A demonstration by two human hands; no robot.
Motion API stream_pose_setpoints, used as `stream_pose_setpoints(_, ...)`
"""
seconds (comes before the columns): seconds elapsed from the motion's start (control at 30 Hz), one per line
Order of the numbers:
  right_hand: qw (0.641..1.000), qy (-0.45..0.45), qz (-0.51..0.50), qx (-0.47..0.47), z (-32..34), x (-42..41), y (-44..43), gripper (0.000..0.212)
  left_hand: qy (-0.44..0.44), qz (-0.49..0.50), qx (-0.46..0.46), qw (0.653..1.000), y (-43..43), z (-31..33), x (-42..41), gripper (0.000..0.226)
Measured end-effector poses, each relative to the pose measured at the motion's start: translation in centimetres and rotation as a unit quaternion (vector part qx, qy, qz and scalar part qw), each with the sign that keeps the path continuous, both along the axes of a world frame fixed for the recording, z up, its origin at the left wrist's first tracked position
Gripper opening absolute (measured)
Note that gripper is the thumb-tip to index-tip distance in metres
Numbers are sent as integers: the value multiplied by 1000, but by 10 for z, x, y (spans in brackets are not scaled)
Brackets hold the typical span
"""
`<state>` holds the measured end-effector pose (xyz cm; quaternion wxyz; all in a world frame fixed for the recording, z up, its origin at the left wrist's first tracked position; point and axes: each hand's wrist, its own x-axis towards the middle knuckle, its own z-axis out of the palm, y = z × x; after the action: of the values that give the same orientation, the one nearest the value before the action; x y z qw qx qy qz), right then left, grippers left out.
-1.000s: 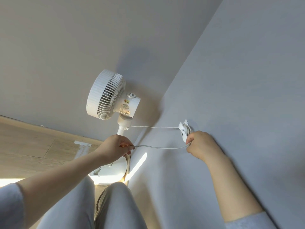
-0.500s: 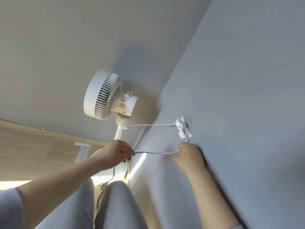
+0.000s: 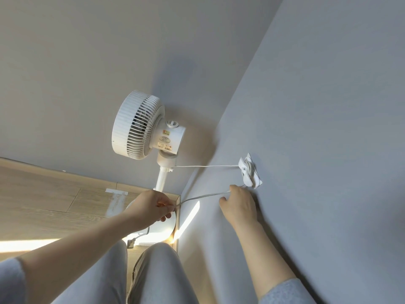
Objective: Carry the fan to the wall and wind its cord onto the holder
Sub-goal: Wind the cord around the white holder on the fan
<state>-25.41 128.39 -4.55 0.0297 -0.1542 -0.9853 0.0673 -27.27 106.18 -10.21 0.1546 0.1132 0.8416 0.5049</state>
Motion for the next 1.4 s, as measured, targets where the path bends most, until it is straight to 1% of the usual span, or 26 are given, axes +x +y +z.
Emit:
stream_pose_setpoints(0.1,1000,-13,1,12,1,-13,0,39,4,18,7,1000,1,-1,-7,14)
stream_pose_setpoints(0.23,998,-54,11,37,1,-30,1,36,6,35,6,999,5,-6,-17,19)
stream_pose_setpoints(0.27,997,-60,21,43,1,-34,0,32,8,36,3,999,6,-7,-19,19)
stream_pose_setpoints(0.33,996,-65,39,53,1,-44,-3,9,10,37,4,999,9,-8,-25,15)
stream_pose_setpoints(0.37,995,-69,44,57,1,-48,-5,9,9,38,6,999,10,-9,-28,12)
stream_pose_setpoints(0.4,994,-71,54,63,0,-54,-6,17,8,38,8,999,11,-9,-31,9)
stream_pose_setpoints(0.43,993,-71,60,71,0,-59,-7,20,6,39,10,999,12,-10,-34,9)
stream_pose_setpoints(0.53,990,-58,75,108,3,-73,-12,21,4,29,17,999,12,-13,-42,11)
stream_pose_setpoints(0.6,986,-69,79,132,6,-84,-14,22,4,17,16,1000,12,-16,-46,12)
stream_pose_setpoints(0.7,988,-79,50,126,16,-101,-14,23,1,-8,7,1000,15,-22,-51,17)
stream_pose_setpoints(0.77,986,-87,34,136,27,-112,-13,21,-1,-26,2,1000,17,-25,-53,18)
stream_pose_setpoints(0.83,981,-107,31,161,39,-120,-12,11,-2,-34,9,999,20,-26,-55,18)
stream_pose_setpoints(0.9,977,-120,25,174,48,-129,-9,24,-7,-32,18,999,21,-28,-58,19)
stream_pose_setpoints(0.93,976,-127,24,176,51,-132,-7,26,-9,-30,20,999,21,-28,-59,19)
stream_pose_setpoints(1.0,974,-135,20,182,58,-137,-4,14,-13,-29,21,999,21,-30,-60,20)
stream_pose_setpoints(1.03,973,-132,21,190,61,-140,-2,14,-15,-28,23,999,21,-30,-61,21)
stream_pose_setpoints(1.13,968,-127,20,216,72,-147,7,27,-25,-18,40,999,19,-32,-62,20)
stream_pose_setpoints(1.3,962,-158,16,223,84,-155,14,29,-8,-14,49,999,14,-32,-65,19)
stream_pose_setpoints(1.4,959,-144,22,245,89,-158,15,29,-7,-14,53,998,13,-31,-69,19)
